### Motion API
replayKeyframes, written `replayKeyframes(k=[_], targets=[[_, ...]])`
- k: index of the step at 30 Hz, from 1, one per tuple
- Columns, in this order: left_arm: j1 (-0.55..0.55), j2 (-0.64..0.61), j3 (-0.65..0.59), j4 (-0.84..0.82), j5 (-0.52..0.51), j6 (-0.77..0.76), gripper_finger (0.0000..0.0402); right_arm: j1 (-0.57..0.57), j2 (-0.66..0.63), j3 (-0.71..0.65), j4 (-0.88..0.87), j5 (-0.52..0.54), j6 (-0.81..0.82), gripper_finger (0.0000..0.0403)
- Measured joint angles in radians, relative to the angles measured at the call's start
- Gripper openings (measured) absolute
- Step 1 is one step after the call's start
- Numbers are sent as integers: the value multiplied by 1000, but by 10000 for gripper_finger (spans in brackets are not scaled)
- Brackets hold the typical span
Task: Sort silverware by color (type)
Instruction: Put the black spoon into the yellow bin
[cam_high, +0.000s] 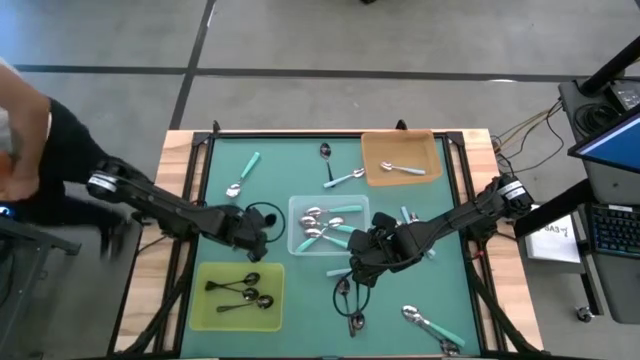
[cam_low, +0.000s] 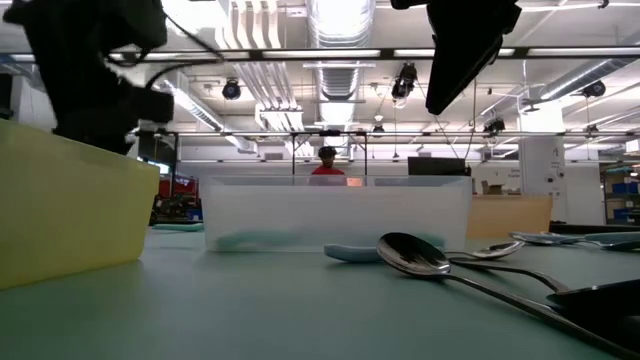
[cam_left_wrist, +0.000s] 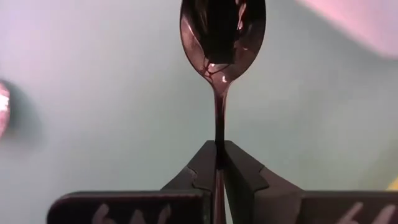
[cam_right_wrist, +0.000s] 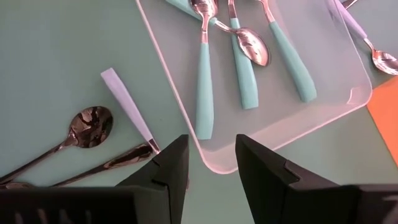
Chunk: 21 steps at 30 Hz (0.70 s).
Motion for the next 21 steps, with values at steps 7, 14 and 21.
replayKeyframes(k=[7,14,21], targets=[[-65,-33,197,-105,-48,4,1,7,0,0,0,-57,65,123],[-364,18,310,-71,-40,-111,1,71,0,0,0,-61,190,123],[-619,112,303,-93,-41,-428,3,170,30,0,0,-56,359,123]])
